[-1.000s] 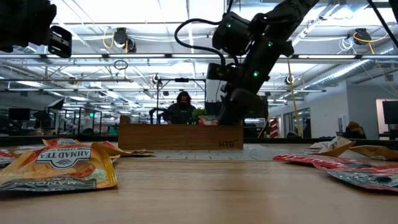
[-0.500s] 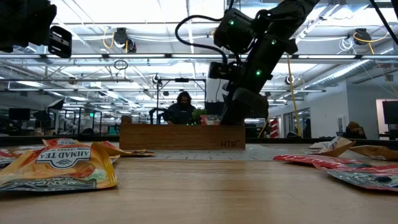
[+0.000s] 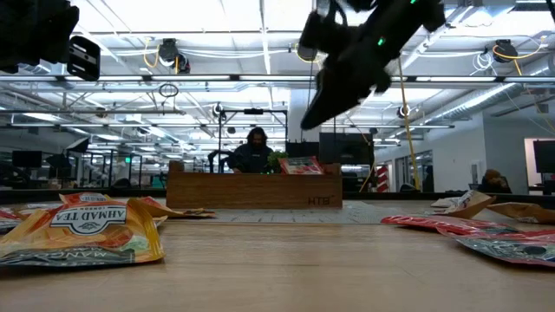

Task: Pick & Place Tea
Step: Put the red tea bag into the wooden organizer

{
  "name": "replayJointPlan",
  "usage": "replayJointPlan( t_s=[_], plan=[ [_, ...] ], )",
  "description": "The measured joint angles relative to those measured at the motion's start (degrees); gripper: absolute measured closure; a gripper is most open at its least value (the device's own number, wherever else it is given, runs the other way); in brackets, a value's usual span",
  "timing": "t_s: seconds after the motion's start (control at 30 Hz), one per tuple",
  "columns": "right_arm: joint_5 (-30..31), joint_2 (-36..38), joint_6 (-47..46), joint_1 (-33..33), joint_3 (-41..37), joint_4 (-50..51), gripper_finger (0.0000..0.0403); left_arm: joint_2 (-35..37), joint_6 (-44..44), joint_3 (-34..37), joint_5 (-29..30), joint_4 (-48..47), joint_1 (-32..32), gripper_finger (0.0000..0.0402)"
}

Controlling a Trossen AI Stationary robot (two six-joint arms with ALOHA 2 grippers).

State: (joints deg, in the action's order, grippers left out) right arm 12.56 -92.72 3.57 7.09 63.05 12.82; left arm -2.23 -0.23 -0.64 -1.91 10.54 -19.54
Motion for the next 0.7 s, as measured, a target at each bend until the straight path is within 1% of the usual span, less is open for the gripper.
replayJointPlan(
  t_s=[0.1,0.2,0.3,0.4,0.47,0.53,0.6,0.7],
  plan=[
    [-2.3,1.9,-8.1,4.3,0.0,2.3,0.0322,0.0,0.0,0.0,0.0,0.0,0.0,0.0366],
    [-2.3,2.4,-18.5,9.7,0.1,4.7,0.0254,0.0,0.0,0.0,0.0,0.0,0.0,0.0366],
    [-2.4,1.5,-29.0,14.3,0.1,7.4,0.0185,0.0,0.0,0.0,0.0,0.0,0.0,0.0366],
    [-3.0,-0.9,-38.2,17.0,0.1,10.0,0.0135,0.0,0.0,0.0,0.0,0.0,0.0,0.0366],
    [-5.5,-3.2,-42.3,17.9,0.1,10.2,0.0116,0.0,0.0,0.0,0.0,0.0,0.0,0.0366],
    [-7.2,-5.8,-44.1,18.8,0.1,10.5,0.0107,0.0,0.0,0.0,0.0,0.0,0.0,0.0366],
    [-8.2,-8.8,-45.1,19.5,0.1,10.7,0.0105,0.0,0.0,0.0,0.0,0.0,0.0,0.0366],
    [-7.7,-12.1,-48.3,19.8,0.3,12.1,0.0107,0.0,0.0,0.0,0.0,0.0,0.0,0.0366]
  ],
)
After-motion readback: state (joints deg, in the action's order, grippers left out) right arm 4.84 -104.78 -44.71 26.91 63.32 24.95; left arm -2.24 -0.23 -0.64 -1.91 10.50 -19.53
